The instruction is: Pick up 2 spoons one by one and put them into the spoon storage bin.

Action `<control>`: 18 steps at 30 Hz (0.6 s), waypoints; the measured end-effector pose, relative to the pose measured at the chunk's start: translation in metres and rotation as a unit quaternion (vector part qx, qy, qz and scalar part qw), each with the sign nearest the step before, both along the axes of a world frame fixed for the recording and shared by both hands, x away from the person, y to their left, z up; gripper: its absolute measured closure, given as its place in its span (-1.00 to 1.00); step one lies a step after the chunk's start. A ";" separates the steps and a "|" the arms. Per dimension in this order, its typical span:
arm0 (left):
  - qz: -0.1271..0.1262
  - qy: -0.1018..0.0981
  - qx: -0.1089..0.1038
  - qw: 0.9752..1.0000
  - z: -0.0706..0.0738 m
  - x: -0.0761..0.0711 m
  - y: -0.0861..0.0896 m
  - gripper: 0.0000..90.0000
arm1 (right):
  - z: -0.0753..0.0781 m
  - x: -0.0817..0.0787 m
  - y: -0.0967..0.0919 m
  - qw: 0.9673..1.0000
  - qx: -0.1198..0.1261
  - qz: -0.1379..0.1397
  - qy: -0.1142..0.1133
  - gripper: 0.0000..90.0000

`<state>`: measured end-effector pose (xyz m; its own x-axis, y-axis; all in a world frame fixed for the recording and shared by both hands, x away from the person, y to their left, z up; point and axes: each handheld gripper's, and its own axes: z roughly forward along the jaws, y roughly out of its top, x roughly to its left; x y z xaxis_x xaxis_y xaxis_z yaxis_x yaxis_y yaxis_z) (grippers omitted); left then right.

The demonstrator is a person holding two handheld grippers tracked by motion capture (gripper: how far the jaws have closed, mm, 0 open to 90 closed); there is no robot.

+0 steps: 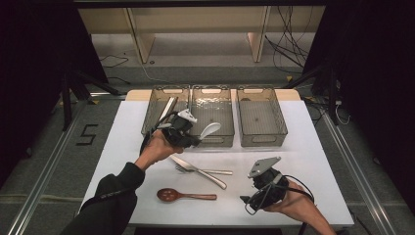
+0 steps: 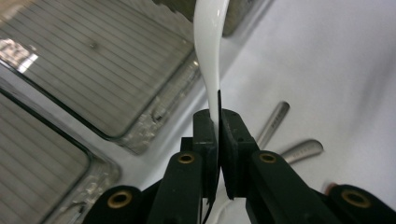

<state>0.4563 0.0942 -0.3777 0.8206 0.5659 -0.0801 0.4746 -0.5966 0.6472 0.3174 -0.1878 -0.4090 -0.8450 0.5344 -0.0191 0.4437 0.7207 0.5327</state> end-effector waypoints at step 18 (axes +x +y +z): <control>0.053 -0.011 -0.006 0.999 0.016 0.049 -0.010 0.89 | 0.000 0.001 -0.001 1.000 0.001 0.003 0.002 -0.48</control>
